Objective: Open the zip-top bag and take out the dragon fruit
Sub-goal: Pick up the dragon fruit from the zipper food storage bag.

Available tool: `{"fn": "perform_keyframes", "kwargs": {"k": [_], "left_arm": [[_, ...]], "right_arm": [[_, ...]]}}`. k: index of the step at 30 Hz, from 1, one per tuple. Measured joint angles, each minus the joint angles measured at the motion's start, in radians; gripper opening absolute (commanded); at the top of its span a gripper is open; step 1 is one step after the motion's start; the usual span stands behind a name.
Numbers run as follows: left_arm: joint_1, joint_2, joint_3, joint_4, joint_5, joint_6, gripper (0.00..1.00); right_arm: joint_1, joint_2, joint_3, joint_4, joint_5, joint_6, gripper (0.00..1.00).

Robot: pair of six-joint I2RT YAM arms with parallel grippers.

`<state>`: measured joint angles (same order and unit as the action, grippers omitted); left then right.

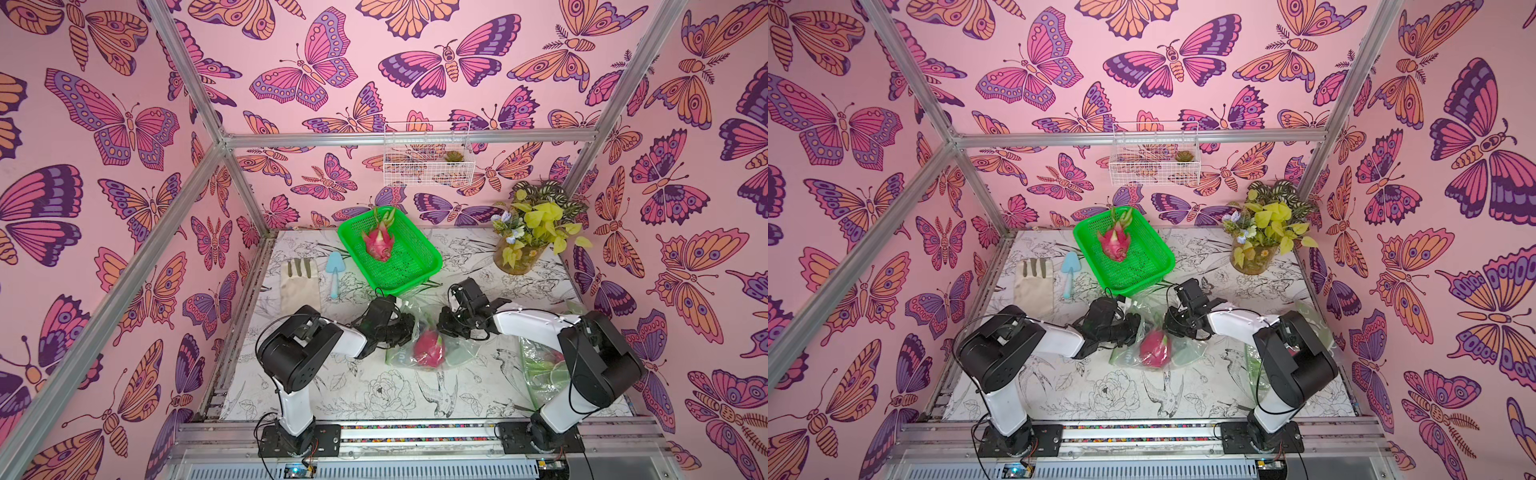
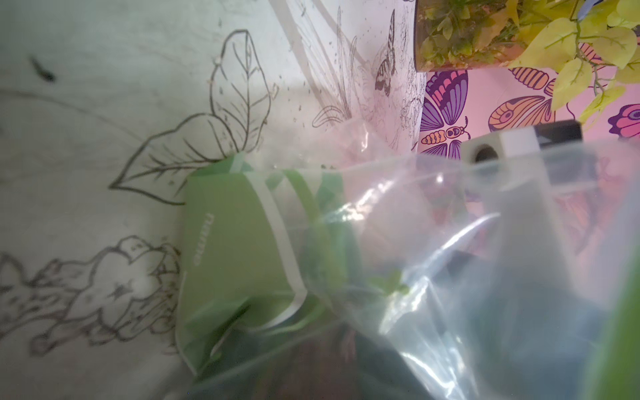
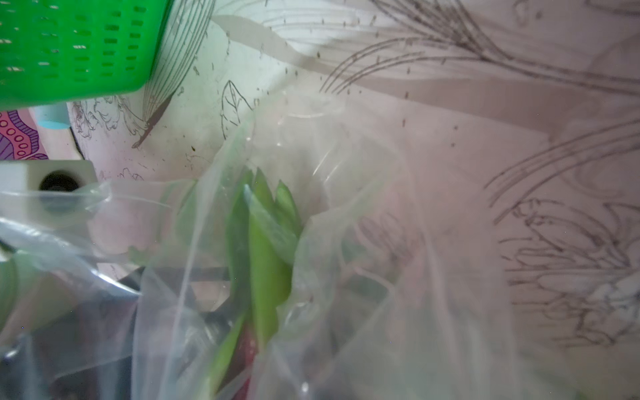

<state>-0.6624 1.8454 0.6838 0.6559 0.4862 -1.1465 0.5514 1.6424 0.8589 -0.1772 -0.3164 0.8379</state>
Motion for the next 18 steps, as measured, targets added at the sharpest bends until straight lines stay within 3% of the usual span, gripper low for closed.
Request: {"fn": "perform_keyframes", "kwargs": {"k": [6, 14, 18], "left_arm": [[-0.005, 0.058, 0.032, 0.051, 0.008, -0.034, 0.46], [-0.013, 0.073, 0.042, 0.079, 0.010, -0.055, 0.05], [-0.021, 0.050, 0.024, 0.079, 0.010, -0.036, 0.00]], "right_arm": [[0.006, 0.032, 0.000, 0.027, -0.006, 0.014, 0.00], [0.010, 0.034, 0.000, 0.029, -0.010, 0.021, 0.00], [0.011, 0.006, 0.000, -0.003, -0.003, 0.010, 0.00]]}}
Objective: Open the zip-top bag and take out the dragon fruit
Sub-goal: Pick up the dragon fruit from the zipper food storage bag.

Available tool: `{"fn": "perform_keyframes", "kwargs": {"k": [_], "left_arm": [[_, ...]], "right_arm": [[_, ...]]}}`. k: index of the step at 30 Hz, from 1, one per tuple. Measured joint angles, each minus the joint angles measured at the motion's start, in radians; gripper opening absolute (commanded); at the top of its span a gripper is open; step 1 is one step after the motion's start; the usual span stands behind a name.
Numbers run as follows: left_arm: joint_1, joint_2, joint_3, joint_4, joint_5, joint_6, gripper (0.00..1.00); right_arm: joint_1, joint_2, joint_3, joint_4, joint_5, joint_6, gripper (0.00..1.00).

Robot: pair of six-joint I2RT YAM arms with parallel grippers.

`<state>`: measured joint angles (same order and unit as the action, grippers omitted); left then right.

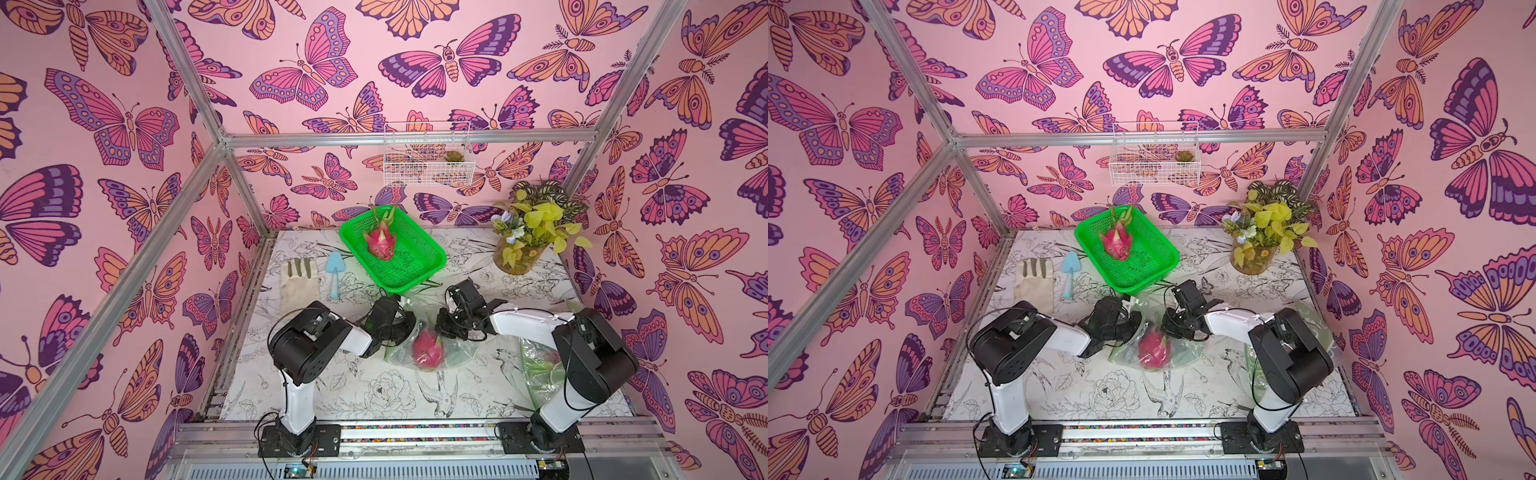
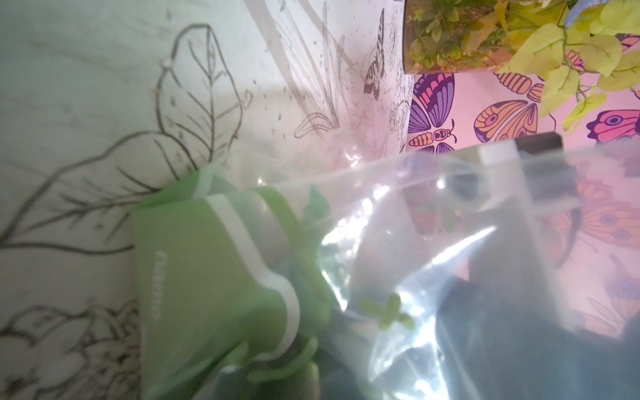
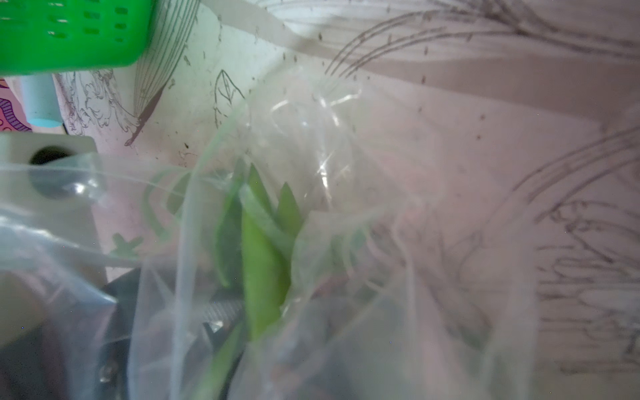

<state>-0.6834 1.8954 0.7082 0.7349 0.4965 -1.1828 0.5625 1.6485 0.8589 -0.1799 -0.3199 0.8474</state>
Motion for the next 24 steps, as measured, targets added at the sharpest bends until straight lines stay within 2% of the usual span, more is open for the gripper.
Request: {"fn": "perform_keyframes", "kwargs": {"k": [4, 15, 24], "left_arm": [[-0.005, -0.065, -0.034, -0.009, -0.004, 0.047, 0.00], [0.016, -0.306, -0.089, -0.110, 0.032, 0.271, 0.00], [0.034, -0.475, -0.094, -0.246, 0.114, 0.465, 0.00]], "right_arm": [[-0.023, -0.071, -0.008, -0.037, 0.007, -0.019, 0.00], [-0.206, -0.337, -0.049, -0.188, 0.071, -0.093, 0.00], [-0.327, -0.372, -0.079, -0.244, 0.041, -0.148, 0.00]]}}
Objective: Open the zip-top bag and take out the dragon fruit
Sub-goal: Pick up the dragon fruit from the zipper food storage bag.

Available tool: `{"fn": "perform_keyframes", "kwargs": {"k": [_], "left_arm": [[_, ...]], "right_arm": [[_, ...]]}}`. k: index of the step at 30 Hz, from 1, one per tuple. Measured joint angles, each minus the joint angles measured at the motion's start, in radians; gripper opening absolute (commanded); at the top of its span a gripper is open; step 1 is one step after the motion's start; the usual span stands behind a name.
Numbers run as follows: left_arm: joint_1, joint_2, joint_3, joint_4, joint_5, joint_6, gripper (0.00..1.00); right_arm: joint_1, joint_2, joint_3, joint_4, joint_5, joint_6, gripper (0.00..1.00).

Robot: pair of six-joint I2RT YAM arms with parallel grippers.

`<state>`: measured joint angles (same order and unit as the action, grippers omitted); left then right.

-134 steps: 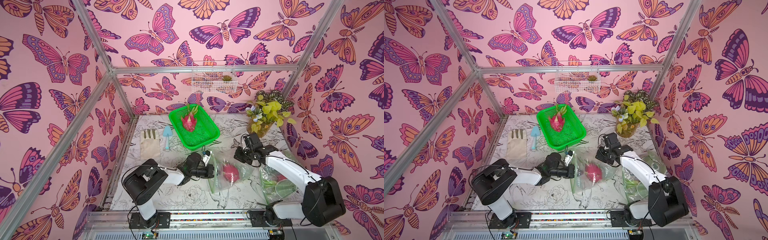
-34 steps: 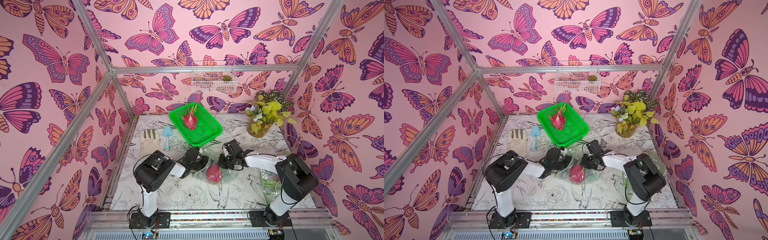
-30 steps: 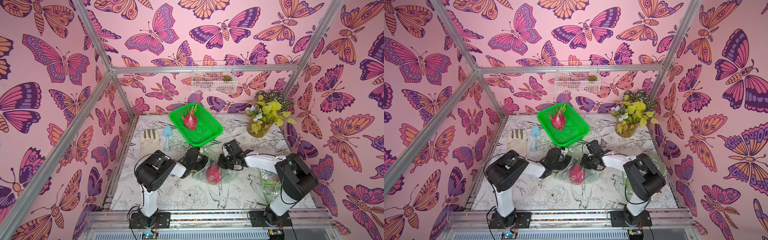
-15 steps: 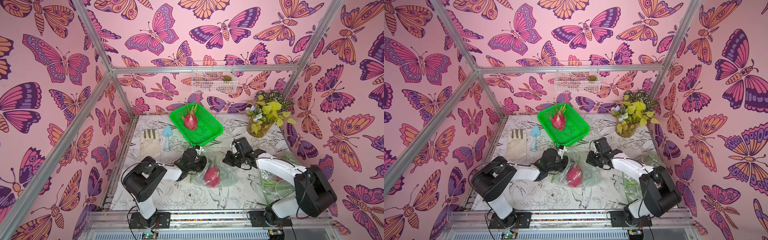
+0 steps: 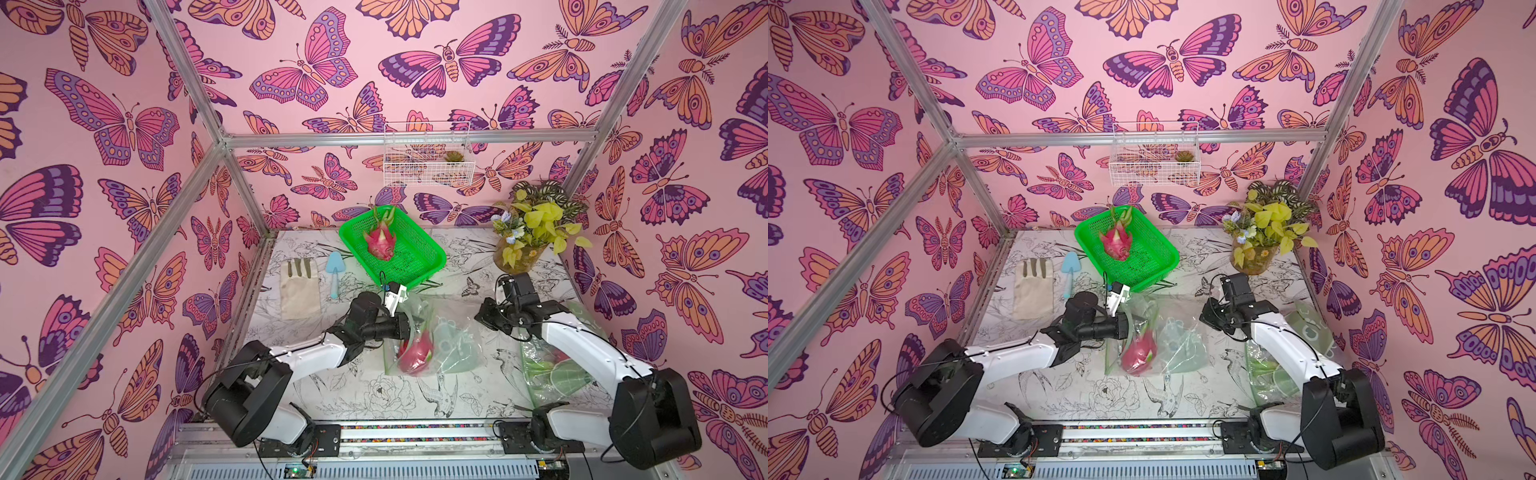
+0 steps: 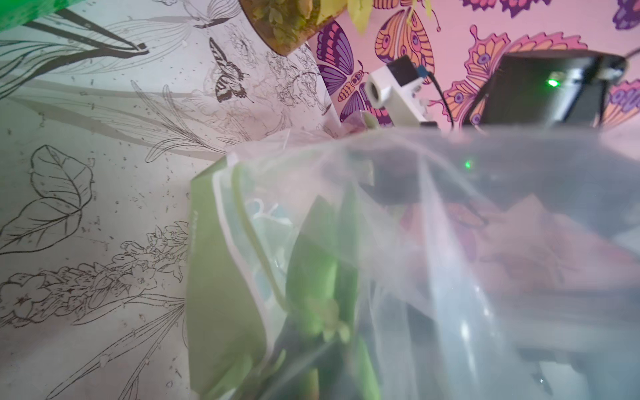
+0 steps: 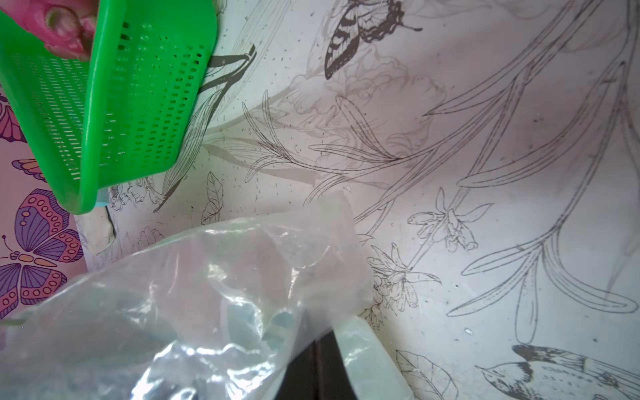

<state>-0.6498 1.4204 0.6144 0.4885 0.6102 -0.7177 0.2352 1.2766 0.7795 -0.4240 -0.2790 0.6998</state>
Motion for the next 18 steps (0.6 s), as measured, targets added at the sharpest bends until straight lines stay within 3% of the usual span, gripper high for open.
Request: {"fn": "perform_keyframes", "kwargs": {"k": [18], "left_arm": [[0.115, -0.327, -0.005, -0.377, 0.031, 0.162, 0.00]], "right_arm": [[-0.070, 0.031, -0.005, -0.039, 0.049, -0.027, 0.00]]}}
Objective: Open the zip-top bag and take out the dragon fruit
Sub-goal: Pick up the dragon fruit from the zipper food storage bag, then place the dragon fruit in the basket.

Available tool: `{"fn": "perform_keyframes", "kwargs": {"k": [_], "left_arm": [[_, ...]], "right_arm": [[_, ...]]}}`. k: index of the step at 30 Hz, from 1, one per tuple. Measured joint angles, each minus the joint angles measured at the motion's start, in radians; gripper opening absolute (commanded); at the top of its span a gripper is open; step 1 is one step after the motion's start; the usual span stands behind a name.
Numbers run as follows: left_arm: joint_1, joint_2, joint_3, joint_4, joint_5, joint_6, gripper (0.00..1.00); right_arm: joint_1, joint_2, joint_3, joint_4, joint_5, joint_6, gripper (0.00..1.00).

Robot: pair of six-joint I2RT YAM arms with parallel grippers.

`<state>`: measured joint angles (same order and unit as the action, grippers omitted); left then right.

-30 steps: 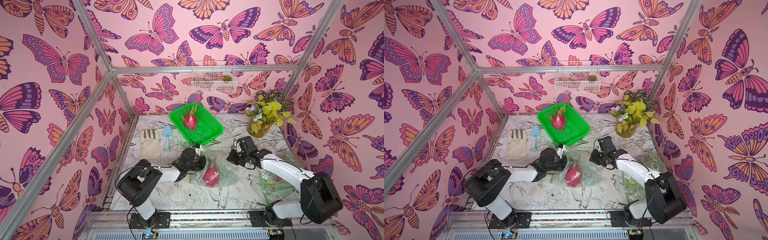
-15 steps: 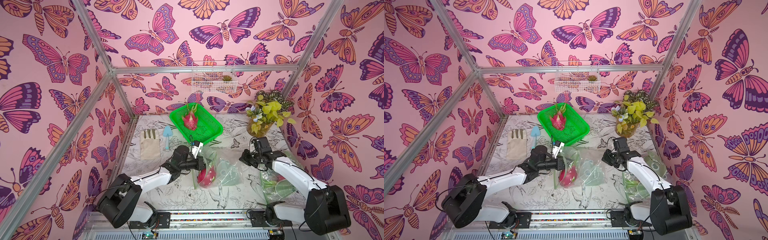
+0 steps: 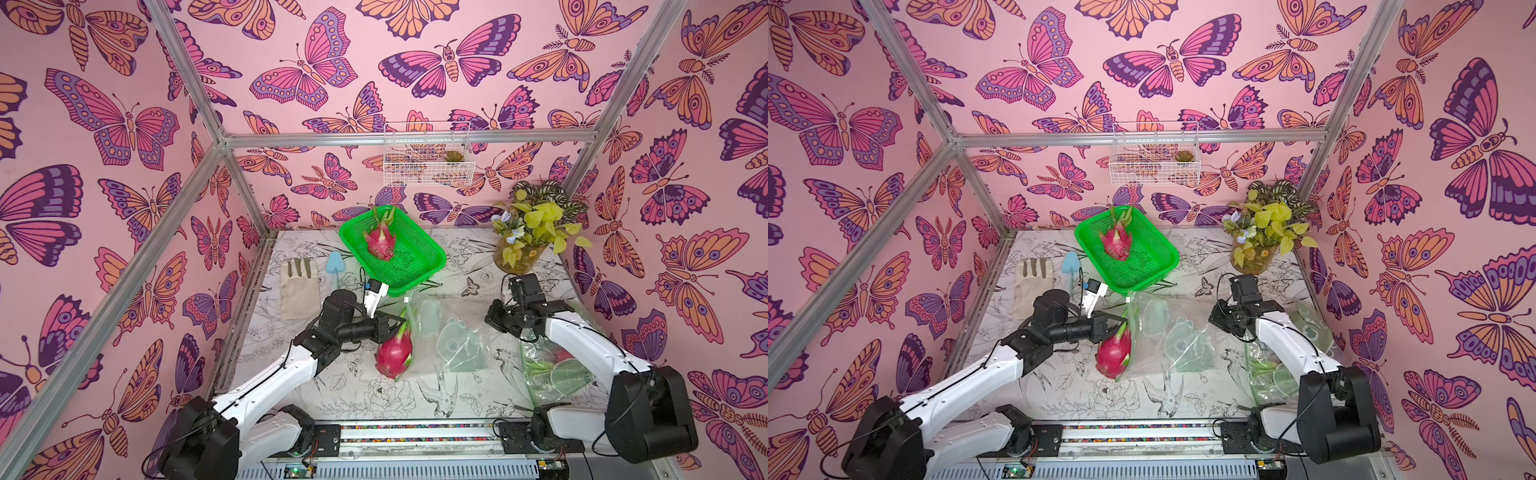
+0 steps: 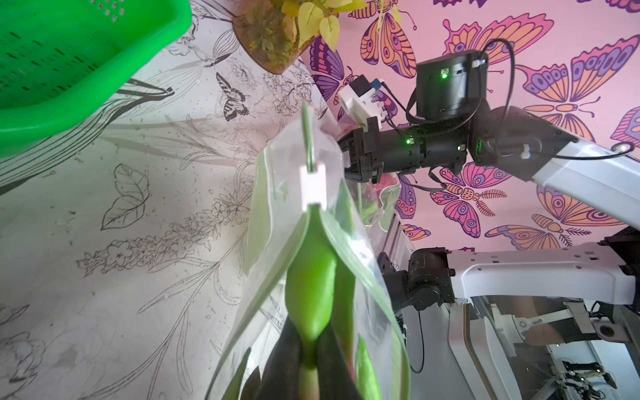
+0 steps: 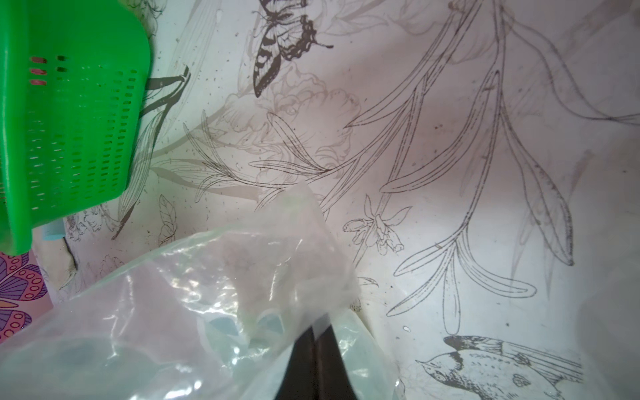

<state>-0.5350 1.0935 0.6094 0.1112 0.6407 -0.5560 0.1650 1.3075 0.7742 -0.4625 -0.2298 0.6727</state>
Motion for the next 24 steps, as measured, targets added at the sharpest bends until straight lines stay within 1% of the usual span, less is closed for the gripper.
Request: {"fn": "perform_keyframes", "kwargs": {"k": [10, 13, 15, 18, 24], "left_arm": [[0.071, -0.116, 0.030, -0.213, -0.044, 0.030, 0.00], [0.101, -0.150, 0.070, -0.264, -0.078, 0.029, 0.00], [0.122, -0.153, 0.118, -0.286, -0.120, 0.018, 0.00], [0.151, -0.106, 0.238, -0.307, -0.202, 0.000, 0.00], [0.178, 0.136, 0.524, -0.248, -0.356, -0.058, 0.00]], "right_arm": [[-0.026, 0.020, 0.000, 0.006, 0.012, 0.000, 0.00], [-0.026, 0.020, -0.001, 0.011, 0.011, 0.000, 0.00], [-0.026, 0.020, -0.001, 0.011, 0.010, 0.000, 0.00], [-0.026, 0.020, -0.002, 0.018, 0.003, 0.000, 0.00], [-0.026, 0.020, -0.003, 0.031, -0.019, -0.008, 0.00]]}}
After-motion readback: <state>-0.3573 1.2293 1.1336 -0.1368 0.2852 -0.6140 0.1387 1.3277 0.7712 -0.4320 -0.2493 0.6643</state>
